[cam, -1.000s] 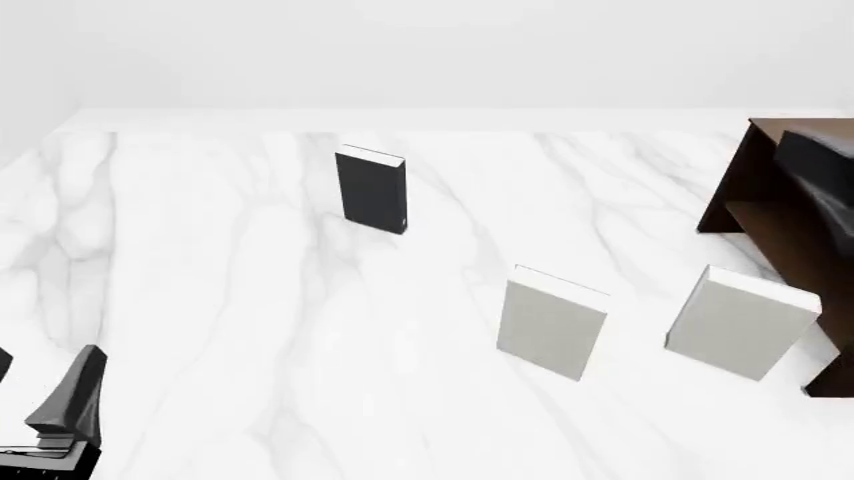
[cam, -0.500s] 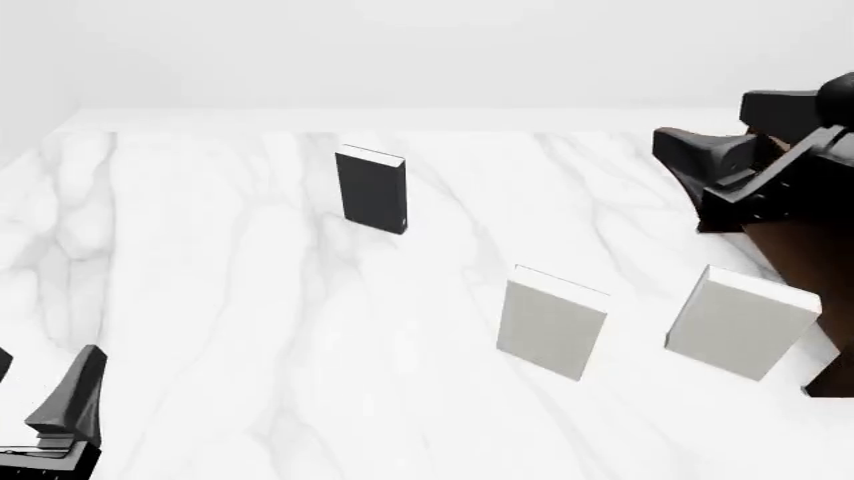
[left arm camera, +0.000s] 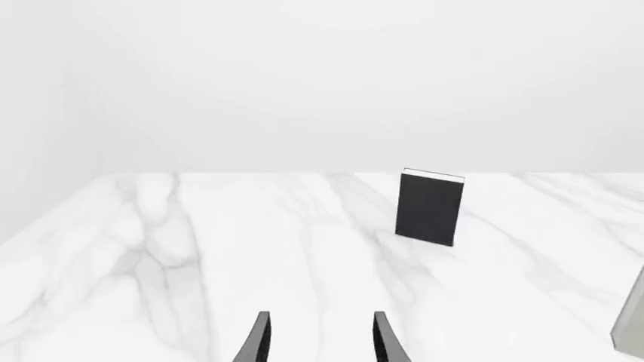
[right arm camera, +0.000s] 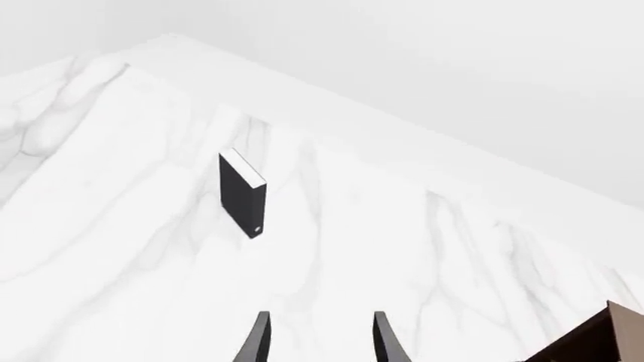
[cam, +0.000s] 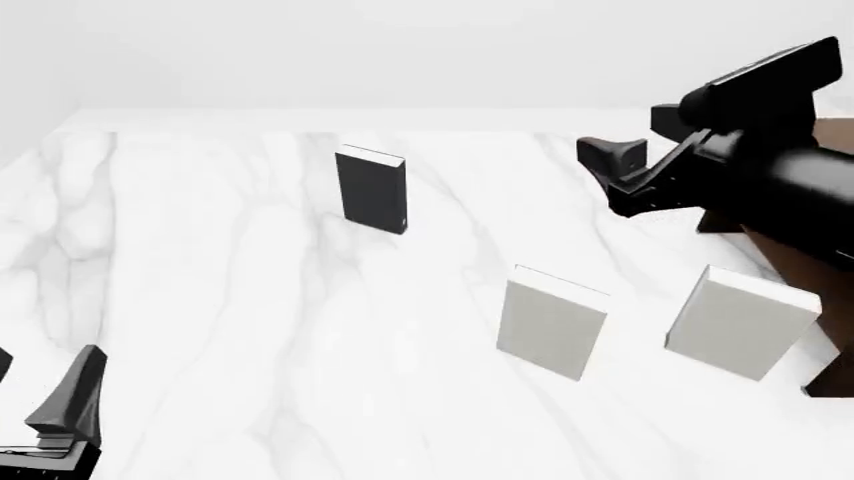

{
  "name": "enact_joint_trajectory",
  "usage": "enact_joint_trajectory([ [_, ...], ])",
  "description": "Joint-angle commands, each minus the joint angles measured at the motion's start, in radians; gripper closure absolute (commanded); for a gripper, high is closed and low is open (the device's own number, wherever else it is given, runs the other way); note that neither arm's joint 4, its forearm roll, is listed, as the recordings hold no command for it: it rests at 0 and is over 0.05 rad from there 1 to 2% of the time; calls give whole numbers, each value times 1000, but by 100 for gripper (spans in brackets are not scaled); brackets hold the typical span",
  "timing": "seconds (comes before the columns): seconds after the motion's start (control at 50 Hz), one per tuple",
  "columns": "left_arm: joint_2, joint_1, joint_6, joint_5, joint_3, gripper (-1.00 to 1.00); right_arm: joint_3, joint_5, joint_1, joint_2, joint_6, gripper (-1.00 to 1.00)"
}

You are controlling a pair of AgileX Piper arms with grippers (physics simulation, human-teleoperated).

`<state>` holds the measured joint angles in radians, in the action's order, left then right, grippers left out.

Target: Pick up the book on the left and place it on top of the shelf.

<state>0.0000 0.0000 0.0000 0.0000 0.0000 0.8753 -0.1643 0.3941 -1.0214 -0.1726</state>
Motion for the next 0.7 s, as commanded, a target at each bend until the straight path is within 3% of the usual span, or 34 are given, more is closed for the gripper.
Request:
enact_joint_trajectory([
  [0.02, 0, 0, 0, 0, 0, -100, -2, 68, 23, -76, 18, -100],
  [0.7, 0, 0, 0, 0, 0, -100, 32, 233, 53, -281, 53, -100],
])
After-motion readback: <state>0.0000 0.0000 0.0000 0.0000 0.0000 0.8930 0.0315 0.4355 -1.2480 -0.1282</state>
